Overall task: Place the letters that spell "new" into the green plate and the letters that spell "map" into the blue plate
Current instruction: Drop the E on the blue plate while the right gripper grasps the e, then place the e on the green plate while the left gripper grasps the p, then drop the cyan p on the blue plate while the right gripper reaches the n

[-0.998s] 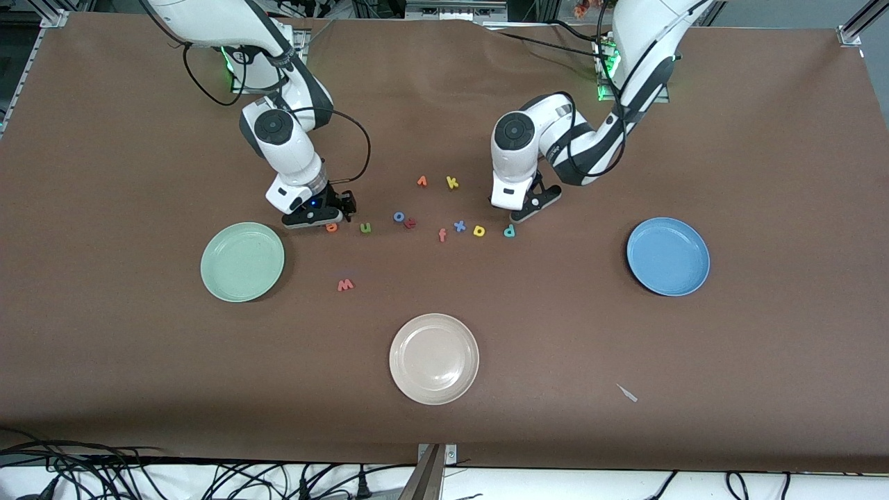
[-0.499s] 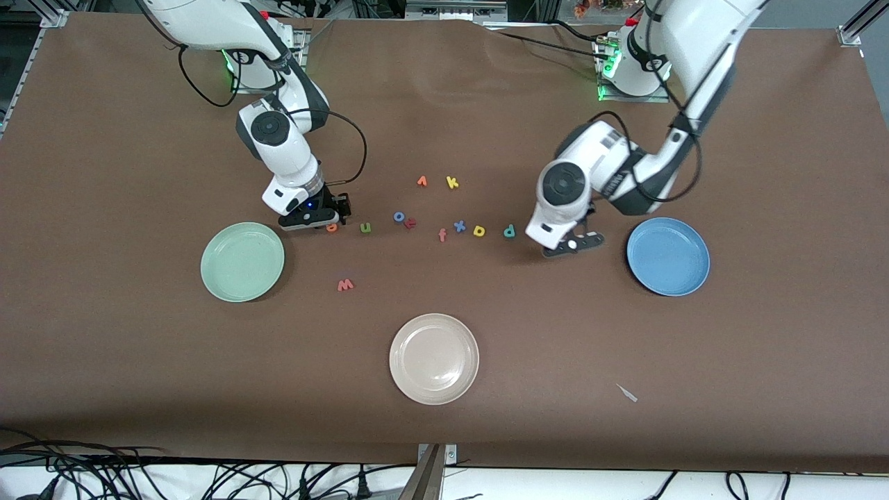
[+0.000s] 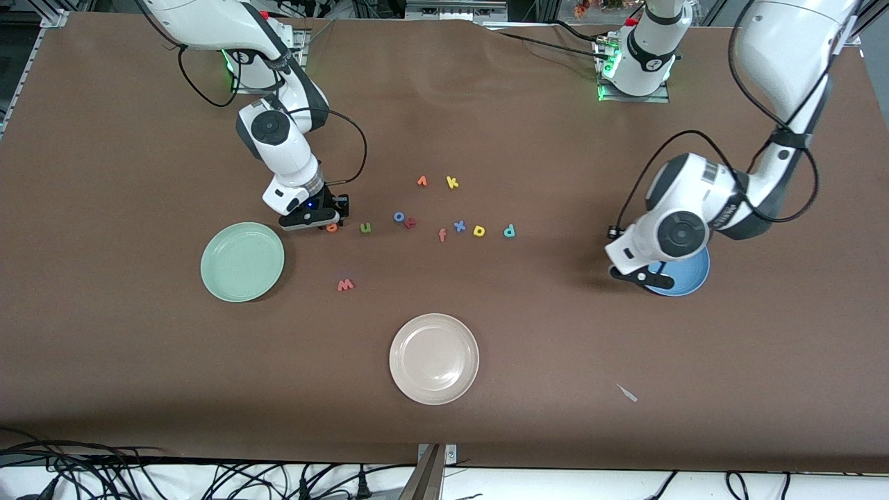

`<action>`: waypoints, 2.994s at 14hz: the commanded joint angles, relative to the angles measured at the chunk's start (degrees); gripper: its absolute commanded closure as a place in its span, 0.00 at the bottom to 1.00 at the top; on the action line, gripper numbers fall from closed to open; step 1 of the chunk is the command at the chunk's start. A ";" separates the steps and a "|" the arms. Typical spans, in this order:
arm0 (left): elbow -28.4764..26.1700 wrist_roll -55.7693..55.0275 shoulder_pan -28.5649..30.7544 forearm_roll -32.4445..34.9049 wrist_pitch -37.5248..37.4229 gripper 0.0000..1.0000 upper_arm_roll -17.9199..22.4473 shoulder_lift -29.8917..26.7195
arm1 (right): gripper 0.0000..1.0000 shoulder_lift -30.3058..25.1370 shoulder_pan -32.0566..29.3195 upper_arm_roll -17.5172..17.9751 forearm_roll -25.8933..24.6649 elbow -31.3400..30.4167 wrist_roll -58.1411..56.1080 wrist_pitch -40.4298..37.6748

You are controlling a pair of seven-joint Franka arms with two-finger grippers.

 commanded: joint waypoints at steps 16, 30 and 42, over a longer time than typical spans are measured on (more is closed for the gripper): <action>-1.42 -21.90 -8.42 -8.01 16.35 0.00 -4.67 2.57 | 0.84 -5.76 -0.04 -3.94 -1.41 1.17 -7.62 -6.66; -4.87 -57.35 -19.86 12.47 28.42 0.19 -4.95 9.51 | 0.70 -8.59 -0.39 -15.02 -0.44 7.16 -31.46 -18.91; -4.07 -56.74 -19.51 14.41 27.54 1.00 -4.86 9.87 | 0.47 -7.98 -0.04 -8.89 3.59 7.68 -18.93 -18.91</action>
